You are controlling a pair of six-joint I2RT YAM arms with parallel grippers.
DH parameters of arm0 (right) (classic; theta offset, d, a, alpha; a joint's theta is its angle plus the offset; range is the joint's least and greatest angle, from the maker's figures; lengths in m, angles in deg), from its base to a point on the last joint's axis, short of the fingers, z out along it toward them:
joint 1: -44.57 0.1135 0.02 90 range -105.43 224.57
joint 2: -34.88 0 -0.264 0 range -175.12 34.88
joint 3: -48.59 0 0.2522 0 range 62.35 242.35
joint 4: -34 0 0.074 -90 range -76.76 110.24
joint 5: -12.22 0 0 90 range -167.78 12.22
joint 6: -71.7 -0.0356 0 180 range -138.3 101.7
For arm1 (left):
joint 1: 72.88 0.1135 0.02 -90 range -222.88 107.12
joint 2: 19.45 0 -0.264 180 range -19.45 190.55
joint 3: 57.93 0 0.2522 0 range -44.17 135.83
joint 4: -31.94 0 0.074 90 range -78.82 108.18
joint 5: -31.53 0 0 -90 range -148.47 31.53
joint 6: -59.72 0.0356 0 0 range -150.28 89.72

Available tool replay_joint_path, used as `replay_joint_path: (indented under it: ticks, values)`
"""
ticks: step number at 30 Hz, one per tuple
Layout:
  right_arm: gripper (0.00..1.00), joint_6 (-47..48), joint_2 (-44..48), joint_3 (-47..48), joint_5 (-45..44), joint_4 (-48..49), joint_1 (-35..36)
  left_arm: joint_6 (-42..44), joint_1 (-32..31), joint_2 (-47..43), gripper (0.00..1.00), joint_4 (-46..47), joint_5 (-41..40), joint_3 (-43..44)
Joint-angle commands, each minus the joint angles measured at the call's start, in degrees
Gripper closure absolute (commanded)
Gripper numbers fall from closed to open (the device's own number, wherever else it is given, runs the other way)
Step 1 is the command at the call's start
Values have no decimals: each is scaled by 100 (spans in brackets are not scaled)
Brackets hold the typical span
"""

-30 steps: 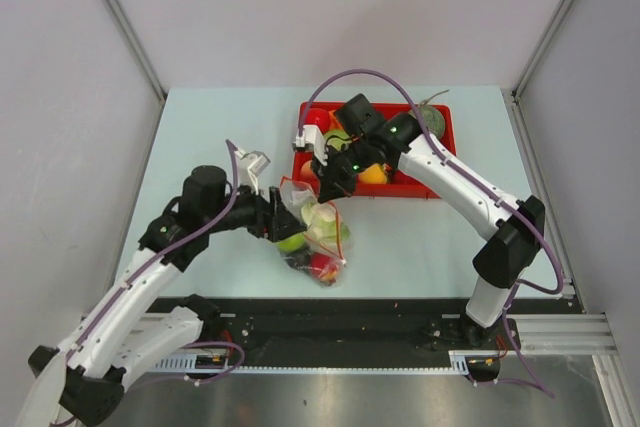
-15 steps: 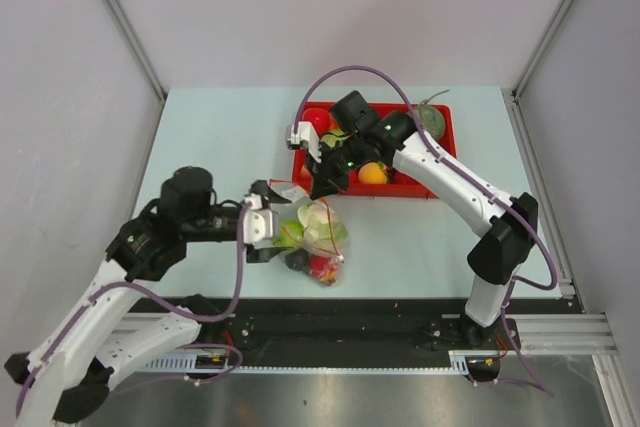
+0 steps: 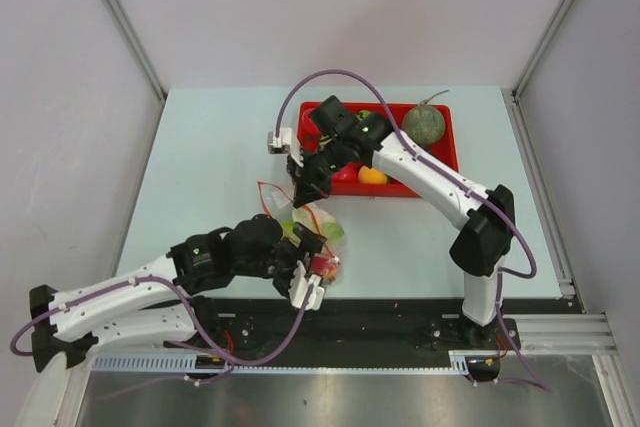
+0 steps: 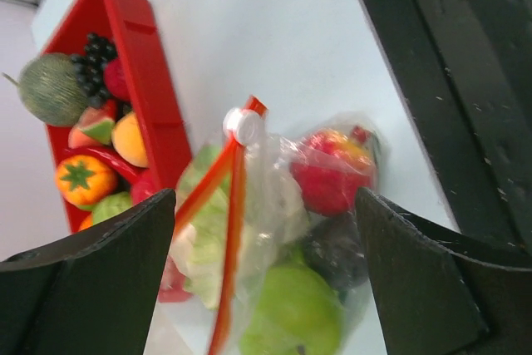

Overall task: Place the food in the zip-top bag and seal the zipper
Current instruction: Adjust the zipper food storage bag at the center of the board.

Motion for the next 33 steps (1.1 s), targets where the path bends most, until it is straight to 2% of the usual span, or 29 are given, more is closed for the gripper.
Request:
replay_joint_path:
  ticks: [1,7,10,13,14,18,19,21,22,23,25,28,30,33]
  values:
    - [100,-131,-157,321,259,119,85,246,-191,167,8,765,-553,87]
    - [100,-157,-166,303,286,172,129,491,-191,307,9,818,-545,201]
    - [100,-166,-131,330,286,224,129,519,-191,553,19,485,-501,280]
    - [100,-157,0,338,180,303,129,415,-191,791,46,-34,-597,386]
    - [100,-166,36,330,154,347,129,317,-191,870,61,-43,-624,412]
    - [97,-350,334,128,93,549,129,-43,-191,748,93,202,-773,439]
    - [77,-403,404,93,31,637,112,-157,-191,721,100,246,-808,439]
    - [43,-596,527,-4,-257,874,42,-359,-191,660,100,369,-844,474]
    - [20,-701,711,-39,-355,1005,-20,-587,-183,633,100,396,-844,483]
    - [13,-850,808,-83,-400,1311,-290,-728,-191,598,100,448,-861,491]
    - [0,-1342,1167,-249,-374,1717,-660,-1271,-183,458,100,754,-1001,422]
    - [0,-1773,1625,-574,-408,2455,-1398,-2026,-165,282,100,1368,-1430,228]
    - [0,-1897,2231,-1162,-479,3009,-1810,-2389,-78,247,100,1704,-1739,140]
    - [0,-1679,3215,-2199,-461,3388,-2067,-2777,-33,290,99,2214,-2240,131]
